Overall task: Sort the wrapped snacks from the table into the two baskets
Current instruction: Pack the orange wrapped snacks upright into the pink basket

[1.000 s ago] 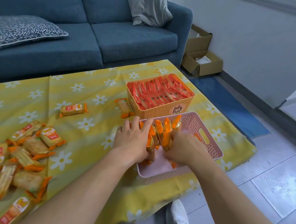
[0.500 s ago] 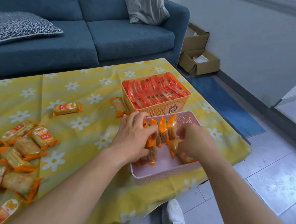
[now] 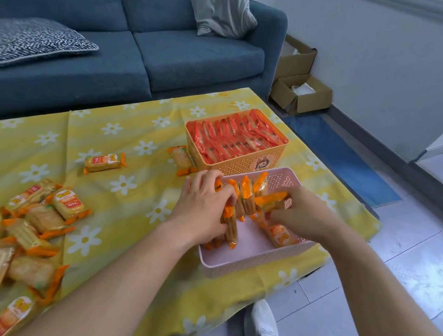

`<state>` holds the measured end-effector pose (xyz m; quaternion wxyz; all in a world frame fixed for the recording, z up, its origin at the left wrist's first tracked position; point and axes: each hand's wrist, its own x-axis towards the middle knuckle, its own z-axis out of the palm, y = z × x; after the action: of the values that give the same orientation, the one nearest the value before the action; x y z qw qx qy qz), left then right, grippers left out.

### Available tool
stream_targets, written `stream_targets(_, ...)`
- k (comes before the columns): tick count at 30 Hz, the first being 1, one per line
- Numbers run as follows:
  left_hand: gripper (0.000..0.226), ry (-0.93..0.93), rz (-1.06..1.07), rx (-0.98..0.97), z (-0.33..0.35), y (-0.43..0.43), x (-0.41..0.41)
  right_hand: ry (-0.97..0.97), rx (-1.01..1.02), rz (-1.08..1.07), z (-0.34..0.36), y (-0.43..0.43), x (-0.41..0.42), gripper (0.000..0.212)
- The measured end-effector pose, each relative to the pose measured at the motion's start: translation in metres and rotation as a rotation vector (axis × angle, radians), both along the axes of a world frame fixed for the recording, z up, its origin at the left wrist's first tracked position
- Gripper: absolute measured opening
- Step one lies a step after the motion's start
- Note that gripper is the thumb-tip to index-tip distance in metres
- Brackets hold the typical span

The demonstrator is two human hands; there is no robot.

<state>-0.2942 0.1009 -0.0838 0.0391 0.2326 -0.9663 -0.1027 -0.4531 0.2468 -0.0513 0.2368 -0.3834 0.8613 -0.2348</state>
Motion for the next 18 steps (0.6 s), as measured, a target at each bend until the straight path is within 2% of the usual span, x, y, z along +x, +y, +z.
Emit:
stream_targets(2,0.045,0.005,-0.001,0.003,0.001,0.001,0.000,-0.116,-0.018,0.025,-0.006,-0.002,0.007,0.012)
stream_targets(5,0.045,-0.006,-0.002,0.007,0.003,0.003,0.000,-0.173,-0.010,0.019,-0.025,-0.017,0.016,0.009)
stream_targets(9,0.048,-0.035,0.007,-0.009,0.003,0.002,-0.001,-0.069,0.044,-0.010,-0.037,-0.029,0.020,0.006)
stream_targets(12,0.063,-0.003,-0.037,-0.029,0.002,0.004,-0.006,-0.021,-0.010,-0.133,-0.038,-0.030,0.023,0.010)
stream_targets(14,0.068,0.034,-0.093,-0.054,0.002,0.006,-0.008,-0.039,-0.052,-0.124,-0.035,-0.032,0.025,0.004)
stream_targets(18,0.049,0.057,-0.108,-0.071,0.001,0.009,-0.010,-0.136,-0.049,-0.033,-0.026,-0.025,0.013,0.021)
